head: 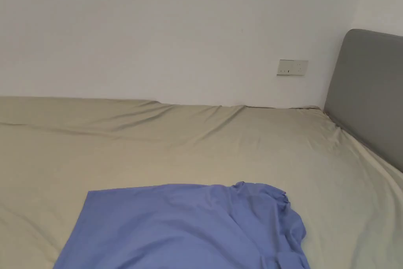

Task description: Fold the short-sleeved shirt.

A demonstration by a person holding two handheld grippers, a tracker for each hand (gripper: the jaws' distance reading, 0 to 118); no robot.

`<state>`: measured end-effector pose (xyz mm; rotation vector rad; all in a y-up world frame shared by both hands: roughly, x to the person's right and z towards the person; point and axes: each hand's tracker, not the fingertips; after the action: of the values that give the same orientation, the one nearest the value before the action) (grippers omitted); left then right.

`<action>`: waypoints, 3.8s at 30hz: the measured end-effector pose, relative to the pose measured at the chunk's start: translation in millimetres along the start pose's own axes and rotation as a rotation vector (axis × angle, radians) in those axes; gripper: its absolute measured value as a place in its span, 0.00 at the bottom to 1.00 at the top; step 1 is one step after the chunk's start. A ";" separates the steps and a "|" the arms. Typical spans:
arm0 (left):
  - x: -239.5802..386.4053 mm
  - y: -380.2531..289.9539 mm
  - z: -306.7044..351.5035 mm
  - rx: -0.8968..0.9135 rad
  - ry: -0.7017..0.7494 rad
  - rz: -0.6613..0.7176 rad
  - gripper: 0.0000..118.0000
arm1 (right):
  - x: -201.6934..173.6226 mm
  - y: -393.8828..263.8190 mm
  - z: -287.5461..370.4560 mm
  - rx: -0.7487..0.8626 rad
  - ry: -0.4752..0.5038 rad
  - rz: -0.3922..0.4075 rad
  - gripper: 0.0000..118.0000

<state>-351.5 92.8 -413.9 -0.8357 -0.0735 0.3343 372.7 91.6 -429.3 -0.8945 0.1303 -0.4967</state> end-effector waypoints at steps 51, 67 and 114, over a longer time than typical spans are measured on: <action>-27.5 -165.5 103.8 -0.212 0.060 -0.121 0.71 | -13.1 -191.6 143.7 0.068 -0.095 0.173 0.76; 0.2 -148.9 114.5 -0.143 0.094 -0.095 0.07 | -2.2 -190.9 99.6 -0.092 0.003 -0.019 0.14; 28.9 -68.5 -23.7 -0.190 0.230 -0.121 0.37 | -48.5 -101.7 28.9 -0.064 -0.236 0.350 0.71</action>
<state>-301.7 42.5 -381.2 -1.0485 0.0596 0.1166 302.5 81.8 -337.0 -0.9619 0.0853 -0.0604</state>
